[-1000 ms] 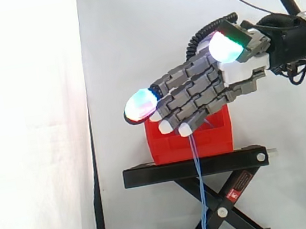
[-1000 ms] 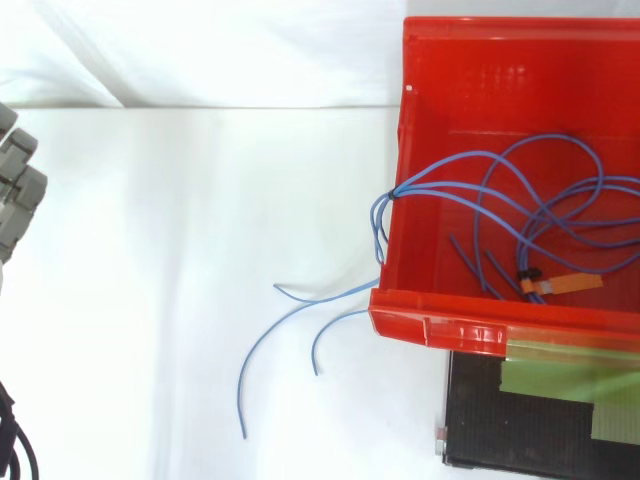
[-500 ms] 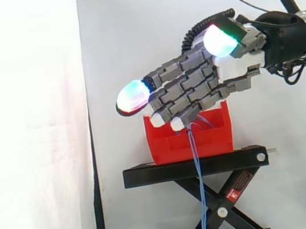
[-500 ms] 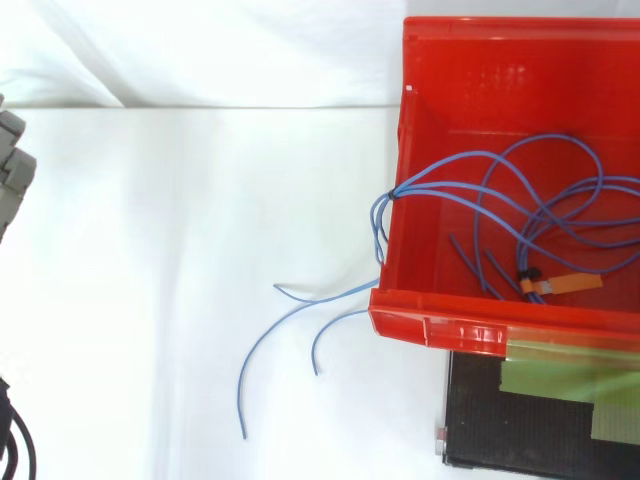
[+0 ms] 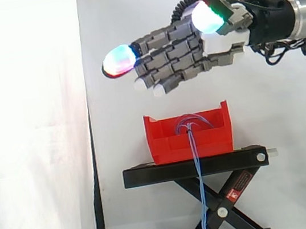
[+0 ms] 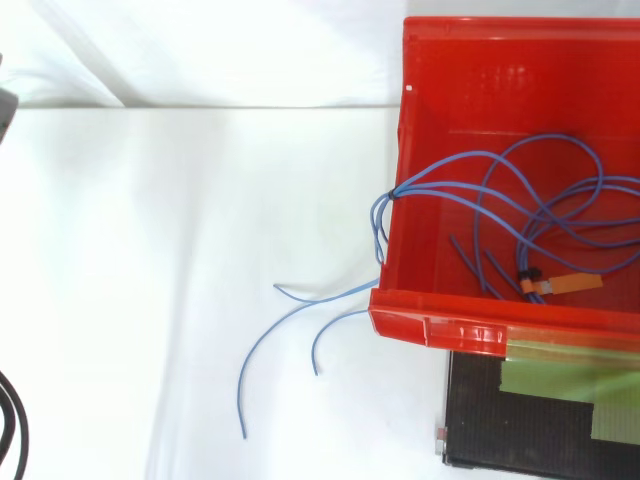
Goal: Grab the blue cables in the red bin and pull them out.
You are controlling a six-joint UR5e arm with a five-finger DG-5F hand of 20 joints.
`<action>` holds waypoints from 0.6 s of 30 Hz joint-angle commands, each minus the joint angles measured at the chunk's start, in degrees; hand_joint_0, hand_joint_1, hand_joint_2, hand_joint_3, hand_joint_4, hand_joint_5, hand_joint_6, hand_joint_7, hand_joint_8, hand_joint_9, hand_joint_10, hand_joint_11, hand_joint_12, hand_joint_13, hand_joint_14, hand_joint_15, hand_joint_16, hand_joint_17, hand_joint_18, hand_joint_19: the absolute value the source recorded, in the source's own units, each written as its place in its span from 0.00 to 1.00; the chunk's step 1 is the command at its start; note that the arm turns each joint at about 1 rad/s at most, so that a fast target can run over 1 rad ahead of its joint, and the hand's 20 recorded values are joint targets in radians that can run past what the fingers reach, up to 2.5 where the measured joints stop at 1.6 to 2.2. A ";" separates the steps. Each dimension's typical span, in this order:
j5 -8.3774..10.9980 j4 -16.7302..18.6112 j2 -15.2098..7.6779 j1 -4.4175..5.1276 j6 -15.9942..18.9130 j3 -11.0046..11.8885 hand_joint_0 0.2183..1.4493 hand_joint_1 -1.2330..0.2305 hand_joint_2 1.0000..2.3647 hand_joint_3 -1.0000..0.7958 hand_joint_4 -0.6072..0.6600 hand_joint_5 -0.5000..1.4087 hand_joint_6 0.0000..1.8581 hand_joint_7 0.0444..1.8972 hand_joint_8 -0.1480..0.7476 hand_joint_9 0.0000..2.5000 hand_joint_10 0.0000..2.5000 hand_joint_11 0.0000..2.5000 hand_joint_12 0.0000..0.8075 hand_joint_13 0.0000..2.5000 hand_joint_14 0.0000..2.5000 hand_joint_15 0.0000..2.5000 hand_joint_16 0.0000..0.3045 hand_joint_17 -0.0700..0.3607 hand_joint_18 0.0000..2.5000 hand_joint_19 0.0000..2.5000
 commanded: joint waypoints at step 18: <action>1.15 -1.95 -2.73 -1.91 -20.42 4.78 0.43 0.42 0.00 0.00 0.62 0.34 0.00 0.09 0.41 0.00 0.00 0.03 0.40 0.00 0.00 0.11 0.17 0.44 0.00 0.18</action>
